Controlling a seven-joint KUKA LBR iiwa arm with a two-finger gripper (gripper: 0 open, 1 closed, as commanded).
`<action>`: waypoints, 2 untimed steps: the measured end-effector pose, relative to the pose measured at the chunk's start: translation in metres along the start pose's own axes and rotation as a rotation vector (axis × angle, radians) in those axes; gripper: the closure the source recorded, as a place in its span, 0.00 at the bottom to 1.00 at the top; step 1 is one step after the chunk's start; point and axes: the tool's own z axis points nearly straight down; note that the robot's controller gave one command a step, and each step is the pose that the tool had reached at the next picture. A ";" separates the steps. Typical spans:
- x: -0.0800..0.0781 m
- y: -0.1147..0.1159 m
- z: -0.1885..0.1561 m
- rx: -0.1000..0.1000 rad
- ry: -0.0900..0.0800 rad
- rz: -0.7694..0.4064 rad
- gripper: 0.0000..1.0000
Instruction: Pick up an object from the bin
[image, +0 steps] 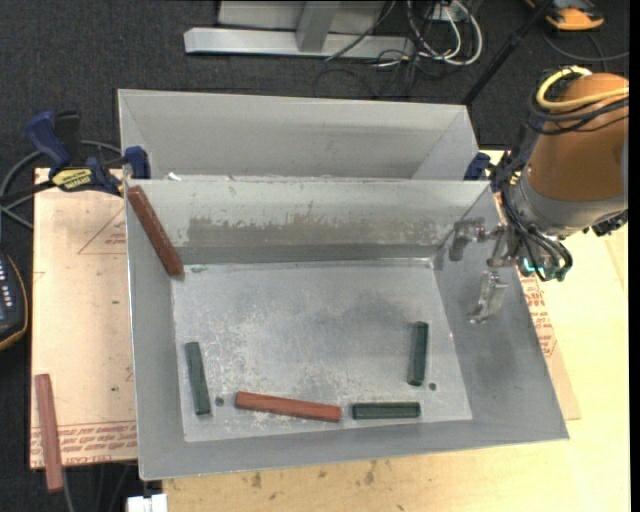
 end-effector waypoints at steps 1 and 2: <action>0.065 -0.008 0.127 0.000 -0.003 -0.419 0.00; 0.050 0.045 0.135 0.002 -0.009 -0.551 0.00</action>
Offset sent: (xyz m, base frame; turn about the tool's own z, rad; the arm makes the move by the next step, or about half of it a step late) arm -0.0654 -0.0081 -0.1252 -0.4212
